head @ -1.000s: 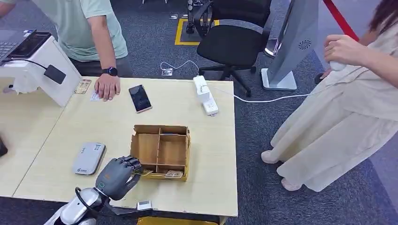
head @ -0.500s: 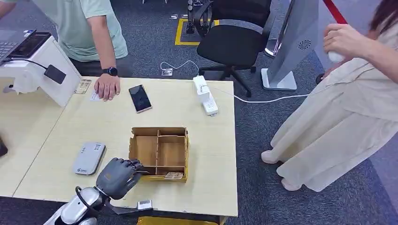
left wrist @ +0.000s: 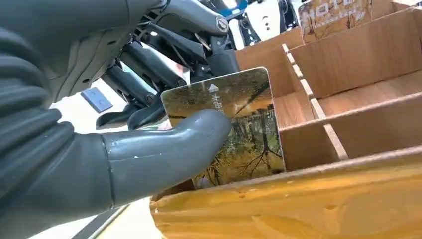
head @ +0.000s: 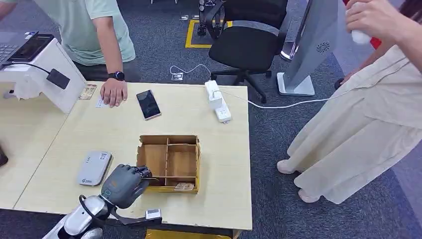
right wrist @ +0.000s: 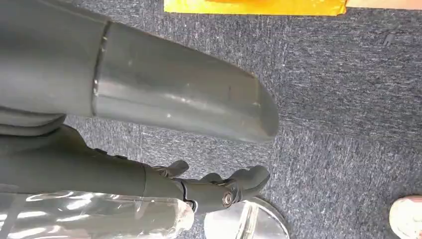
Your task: Pass the card to the sensor for recognition and then transmit it.
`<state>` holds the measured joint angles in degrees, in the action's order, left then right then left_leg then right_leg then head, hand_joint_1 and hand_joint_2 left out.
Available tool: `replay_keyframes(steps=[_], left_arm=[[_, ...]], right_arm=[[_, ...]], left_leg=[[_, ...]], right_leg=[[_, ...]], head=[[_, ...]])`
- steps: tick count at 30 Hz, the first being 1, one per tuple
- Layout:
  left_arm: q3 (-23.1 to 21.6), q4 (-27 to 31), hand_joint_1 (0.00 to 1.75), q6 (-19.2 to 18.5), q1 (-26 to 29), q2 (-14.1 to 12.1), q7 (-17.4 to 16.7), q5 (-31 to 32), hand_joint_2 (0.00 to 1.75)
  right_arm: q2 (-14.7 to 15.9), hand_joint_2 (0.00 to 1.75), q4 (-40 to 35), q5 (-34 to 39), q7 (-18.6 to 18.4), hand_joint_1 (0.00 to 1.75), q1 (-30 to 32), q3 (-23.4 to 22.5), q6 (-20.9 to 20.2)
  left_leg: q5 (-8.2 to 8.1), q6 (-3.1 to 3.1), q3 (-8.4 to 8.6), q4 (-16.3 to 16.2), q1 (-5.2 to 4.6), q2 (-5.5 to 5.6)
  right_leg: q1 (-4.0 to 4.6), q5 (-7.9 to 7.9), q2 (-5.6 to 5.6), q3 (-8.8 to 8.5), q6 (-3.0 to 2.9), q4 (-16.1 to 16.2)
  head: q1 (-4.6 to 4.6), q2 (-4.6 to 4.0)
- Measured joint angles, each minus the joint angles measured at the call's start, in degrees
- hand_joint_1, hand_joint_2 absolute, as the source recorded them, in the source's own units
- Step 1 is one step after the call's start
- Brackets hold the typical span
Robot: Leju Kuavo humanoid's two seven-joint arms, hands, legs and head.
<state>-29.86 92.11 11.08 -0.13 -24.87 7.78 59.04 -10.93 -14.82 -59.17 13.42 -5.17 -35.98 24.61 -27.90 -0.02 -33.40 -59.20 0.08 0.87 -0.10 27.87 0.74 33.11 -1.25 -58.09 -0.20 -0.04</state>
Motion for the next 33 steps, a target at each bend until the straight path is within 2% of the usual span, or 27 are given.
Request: replay_keyframes(steps=[3,12,20,26,33], left_arm=[[1.1,1.2,1.75,0.9,-0.1,-0.7,-0.3,-1.0,1.75],[8.5,4.7,1.75,1.3,-3.4,-2.7,0.1,-3.8,1.75],[13.2,5.3,1.75,-0.5,-7.0,-4.4,2.0,-9.3,1.75],[15.7,5.3,1.75,-1.4,-9.8,-4.6,2.0,-10.6,1.75],[18.3,5.0,1.75,-0.2,-12.4,-4.4,1.9,-13.0,1.75]], right_arm=[[0.0,0.0,0.0,0.2,0.0,0.0,0.2,0.0,0.0],[0.0,0.0,0.0,0.5,0.3,0.0,0.5,0.1,0.0],[0.0,0.0,0.0,0.6,0.4,0.0,0.6,0.2,0.0],[0.0,0.0,0.0,0.6,0.7,0.0,0.6,0.4,0.0],[0.0,0.0,0.1,0.6,0.9,0.0,0.7,0.5,0.0]], left_leg=[[0.0,-0.01,0.0,0.0,0.01,0.0],[0.05,-0.07,0.01,0.0,0.02,0.0],[0.05,-0.07,0.01,0.0,0.03,0.0],[0.05,-0.07,0.01,0.0,0.03,0.0],[0.05,-0.07,0.01,0.0,0.03,0.0]], right_leg=[[0.01,0.0,0.0,0.0,0.0,0.0],[0.04,-0.03,0.0,0.0,-0.04,0.0],[0.04,-0.03,0.0,0.01,-0.04,0.0],[0.04,-0.03,0.01,0.0,-0.04,0.0],[0.05,-0.03,0.01,0.02,-0.04,0.0]], head=[[-0.02,0.0],[-0.02,0.0],[-0.02,-0.02],[-0.04,-0.02],[0.0,-0.02]])
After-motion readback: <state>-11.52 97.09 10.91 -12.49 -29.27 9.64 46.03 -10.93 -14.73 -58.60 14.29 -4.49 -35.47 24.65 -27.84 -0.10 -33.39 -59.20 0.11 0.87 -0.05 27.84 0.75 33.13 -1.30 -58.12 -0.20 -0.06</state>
